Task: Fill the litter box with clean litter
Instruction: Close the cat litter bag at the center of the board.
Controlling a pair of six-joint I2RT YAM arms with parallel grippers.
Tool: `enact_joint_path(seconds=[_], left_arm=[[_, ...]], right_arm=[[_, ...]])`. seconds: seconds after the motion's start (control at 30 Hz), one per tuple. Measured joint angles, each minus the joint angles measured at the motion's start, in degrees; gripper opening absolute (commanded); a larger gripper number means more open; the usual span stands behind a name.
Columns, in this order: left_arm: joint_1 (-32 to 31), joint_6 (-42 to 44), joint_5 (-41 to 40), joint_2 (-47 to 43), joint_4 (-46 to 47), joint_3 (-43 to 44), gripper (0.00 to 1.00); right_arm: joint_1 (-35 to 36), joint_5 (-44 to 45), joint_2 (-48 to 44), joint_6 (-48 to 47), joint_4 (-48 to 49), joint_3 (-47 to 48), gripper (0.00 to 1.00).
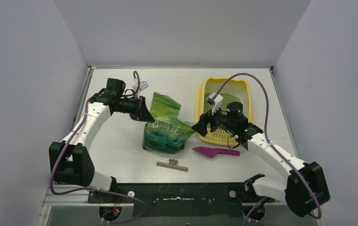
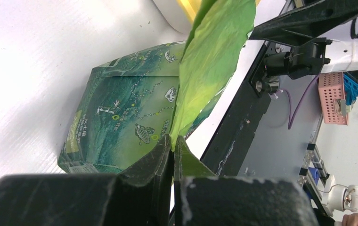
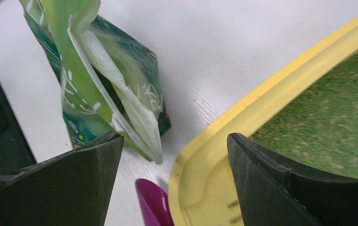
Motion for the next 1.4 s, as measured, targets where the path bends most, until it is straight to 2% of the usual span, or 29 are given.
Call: enact_joint_path(seconds=[0.23, 0.33, 0.37, 0.47, 0.53, 0.57, 0.63, 0.87, 0.9, 0.93, 0.97, 1.1, 1.17, 1.3, 1.33, 1.4], left_arm=[[0.44, -0.07, 0.28, -0.22, 0.22, -0.22, 0.0], [1.11, -0.28, 1.07, -0.55, 0.72, -0.85, 0.0], [1.4, -0.35, 1.42, -0.72, 0.9, -1.11, 0.0], [1.95, -0.52, 2.14, -0.92, 1.29, -1.66, 0.0], [2.32, -0.52, 2.69, -0.96, 1.55, -1.9, 0.0], [2.49, -0.52, 2.95, -0.96, 1.7, -2.01, 0.0], [3.13, -0.61, 3.63, -0.98, 1.9, -2.34, 0.0], [6.38, -1.18, 6.62, -1.27, 2.36, -3.13, 0.0], [6.71, -0.98, 6.8, -1.44, 2.36, -3.13, 0.05], [6.97, -0.85, 6.84, -1.62, 2.38, -3.13, 0.18], [7.17, -0.5, 6.84, -1.88, 2.54, -3.15, 0.25], [6.88, -0.35, 8.09, -3.08, 5.22, -3.23, 0.39], [5.6, -0.33, 8.68, -3.21, 6.29, -3.23, 0.42], [1.81, -0.59, 9.2, -2.82, 8.63, -3.23, 0.41], [1.2, -1.16, 9.57, -2.51, 9.68, -3.28, 0.36], [0.83, -3.19, 10.54, -1.73, 12.96, -3.65, 0.13]], right_arm=[[-0.44, -9.55, 10.03, 17.88, 10.82, 0.17, 0.87], [-0.37, -12.52, 12.7, 22.58, 15.21, 0.07, 0.79], [-0.31, -13.31, 13.22, 23.76, 16.81, -0.04, 0.74], [0.09, -15.69, 14.99, 26.6, 21.81, -0.17, 0.42], [0.55, -17.07, 15.89, 27.93, 23.67, -0.15, 0.16], [0.79, -17.62, 16.15, 27.89, 23.89, -0.13, 0.08], [0.79, -18.97, 16.68, 28.22, 24.04, 0.22, 0.0], [0.63, -22.86, 17.03, 33.92, 23.5, 2.51, 0.0], [0.63, -23.41, 17.03, 34.97, 22.86, 3.39, 0.0], [0.63, -23.89, 17.03, 35.85, 22.27, 4.15, 0.0], [0.63, -24.39, 17.03, 36.85, 21.4, 5.18, 0.0], [0.57, -25.75, 17.0, 39.21, 16.09, 9.66, 0.0], [0.39, -26.67, 17.03, 39.78, 13.9, 11.17, 0.0], [-0.55, -28.76, 17.7, 40.0, 11.54, 11.8, 0.0], [-1.03, -29.49, 18.34, 40.22, 11.32, 11.89, 0.0], [-1.9, -30.64, 19.71, 40.59, 11.17, 12.09, 0.0]])
